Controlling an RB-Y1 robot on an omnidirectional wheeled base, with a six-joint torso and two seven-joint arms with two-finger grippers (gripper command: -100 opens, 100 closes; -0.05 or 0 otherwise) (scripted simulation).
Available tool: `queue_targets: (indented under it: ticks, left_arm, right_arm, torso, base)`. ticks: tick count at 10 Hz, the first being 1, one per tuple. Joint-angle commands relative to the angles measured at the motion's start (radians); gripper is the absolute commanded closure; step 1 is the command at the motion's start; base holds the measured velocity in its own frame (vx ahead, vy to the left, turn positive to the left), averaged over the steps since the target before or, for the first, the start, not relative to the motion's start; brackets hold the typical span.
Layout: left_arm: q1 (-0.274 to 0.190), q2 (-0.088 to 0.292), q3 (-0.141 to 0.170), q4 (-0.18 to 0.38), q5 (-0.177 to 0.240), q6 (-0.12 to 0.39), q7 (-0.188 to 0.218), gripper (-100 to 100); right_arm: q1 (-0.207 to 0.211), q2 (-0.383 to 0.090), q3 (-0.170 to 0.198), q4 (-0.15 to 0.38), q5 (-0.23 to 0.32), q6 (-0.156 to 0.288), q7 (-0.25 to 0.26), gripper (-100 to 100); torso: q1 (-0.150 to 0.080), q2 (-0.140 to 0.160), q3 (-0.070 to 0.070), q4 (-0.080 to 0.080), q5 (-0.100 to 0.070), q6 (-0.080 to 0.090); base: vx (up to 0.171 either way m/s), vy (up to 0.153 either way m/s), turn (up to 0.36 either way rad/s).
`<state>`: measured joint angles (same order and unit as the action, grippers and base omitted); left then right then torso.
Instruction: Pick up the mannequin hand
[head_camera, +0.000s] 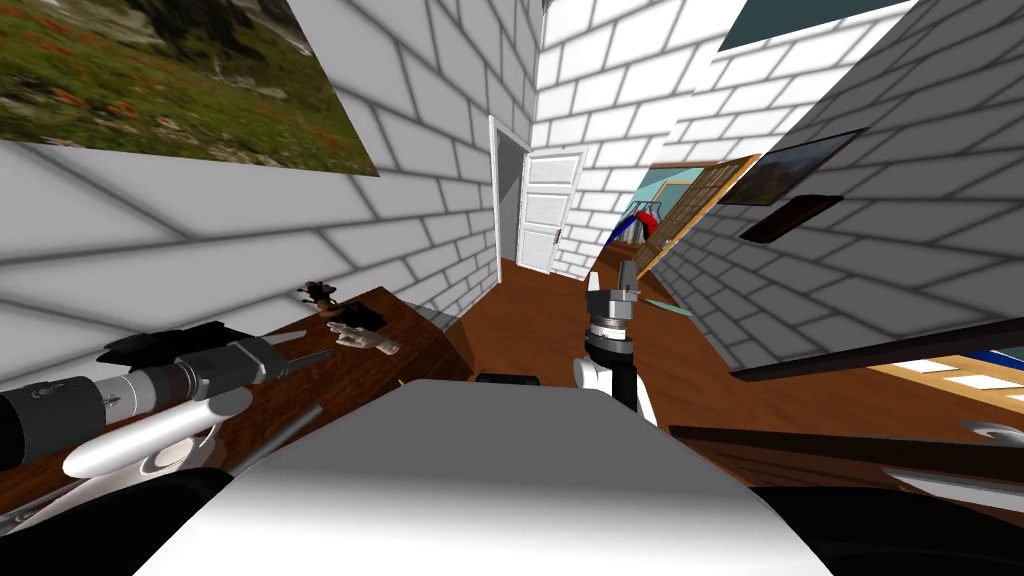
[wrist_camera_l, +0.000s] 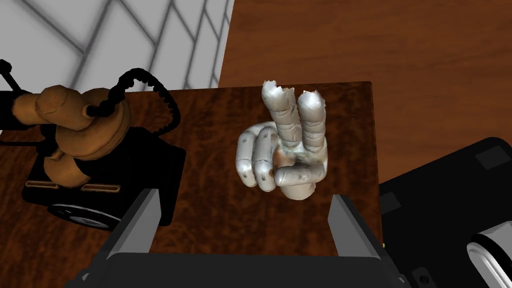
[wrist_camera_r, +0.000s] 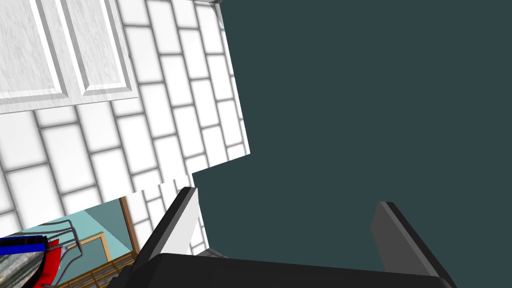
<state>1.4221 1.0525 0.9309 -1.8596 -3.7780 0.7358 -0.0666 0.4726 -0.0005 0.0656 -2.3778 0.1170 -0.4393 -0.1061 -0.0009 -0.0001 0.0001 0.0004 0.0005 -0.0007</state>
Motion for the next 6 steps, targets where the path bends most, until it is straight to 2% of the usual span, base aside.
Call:
queue_targets:
  ticks: [1,3,4,5,6]
  left_arm:
    - [0.037,0.015,0.028,0.000,-0.050,0.013,-0.006,-100]
    - [0.037,0.015,0.028,0.000,-0.098,0.013,-0.006,-100]
    - [0.067,0.029,0.050,0.000,-0.133,0.023,-0.011,-100]
    - [0.067,0.029,0.050,0.000,-0.162,0.023,-0.011,-100]
    - [0.092,0.042,0.069,0.000,-0.193,0.032,-0.016,-100]
  right_arm:
    - [0.000,0.000,0.000,0.000,0.000,0.000,0.000,0]
    - [0.000,0.000,0.000,0.000,0.000,0.000,0.000,0]
    - [0.000,0.000,0.000,0.000,0.000,0.000,0.000,0]
    - [0.000,0.000,0.000,0.000,0.000,0.000,0.000,0]
    - [0.000,0.000,0.000,0.000,0.000,0.000,0.000,0]
  torso:
    - [0.000,0.000,0.000,0.000,0.000,0.000]
    - [0.000,0.000,0.000,0.000,0.000,0.000]
    - [0.000,0.000,0.000,0.000,0.000,0.000]
    - [0.000,0.000,0.000,0.000,0.000,0.001]
    - [0.000,0.000,0.000,0.000,0.000,0.000]
  base:
    - [0.012,-0.003,-0.153]
    - [0.010,0.001,-0.039]
    - [0.012,-0.004,-0.122]
    - [0.011,-0.002,-0.096]
    - [0.017,-0.006,-0.118]
